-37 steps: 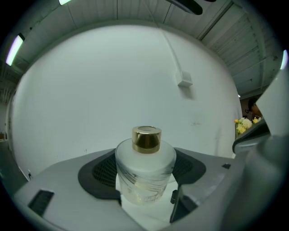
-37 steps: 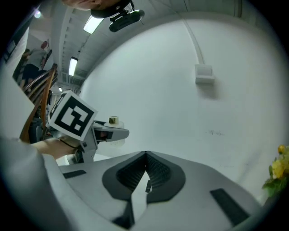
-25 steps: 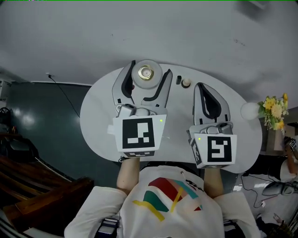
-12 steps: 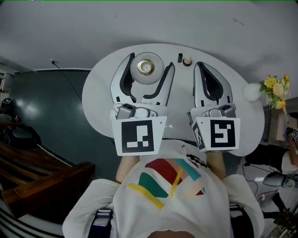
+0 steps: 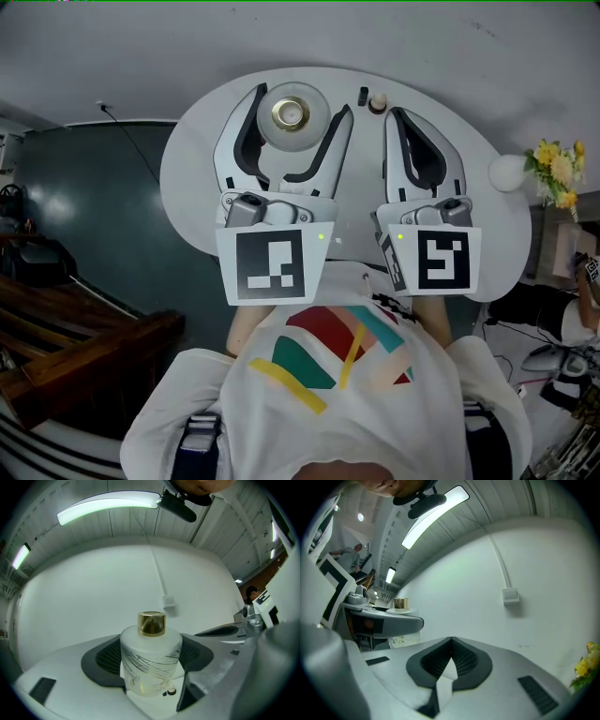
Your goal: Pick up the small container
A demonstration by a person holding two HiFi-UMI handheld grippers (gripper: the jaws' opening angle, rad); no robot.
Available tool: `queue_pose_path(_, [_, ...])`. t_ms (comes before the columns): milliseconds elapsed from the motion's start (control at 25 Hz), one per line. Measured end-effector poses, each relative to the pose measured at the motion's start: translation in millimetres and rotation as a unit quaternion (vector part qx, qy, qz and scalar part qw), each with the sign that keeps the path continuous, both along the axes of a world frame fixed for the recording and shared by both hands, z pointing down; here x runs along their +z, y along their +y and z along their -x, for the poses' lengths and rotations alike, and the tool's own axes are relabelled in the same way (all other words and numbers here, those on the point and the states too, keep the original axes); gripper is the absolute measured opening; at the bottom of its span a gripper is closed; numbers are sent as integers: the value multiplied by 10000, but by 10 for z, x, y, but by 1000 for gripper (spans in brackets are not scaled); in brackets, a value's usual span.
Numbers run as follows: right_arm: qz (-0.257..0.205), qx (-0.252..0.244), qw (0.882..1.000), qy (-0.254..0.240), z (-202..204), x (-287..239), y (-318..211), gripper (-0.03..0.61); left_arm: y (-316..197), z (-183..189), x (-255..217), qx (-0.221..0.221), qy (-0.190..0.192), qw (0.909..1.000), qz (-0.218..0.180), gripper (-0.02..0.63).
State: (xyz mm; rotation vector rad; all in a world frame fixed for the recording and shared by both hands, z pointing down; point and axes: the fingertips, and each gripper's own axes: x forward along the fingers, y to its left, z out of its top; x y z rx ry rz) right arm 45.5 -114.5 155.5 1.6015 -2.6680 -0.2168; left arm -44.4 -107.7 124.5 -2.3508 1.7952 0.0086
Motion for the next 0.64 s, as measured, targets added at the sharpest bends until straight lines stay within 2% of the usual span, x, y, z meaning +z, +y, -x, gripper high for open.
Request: queue_pose_path(640, [-40, 74, 9999, 59, -6, -2, 35, 11, 17, 90, -20, -47, 93, 9999, -110, 353])
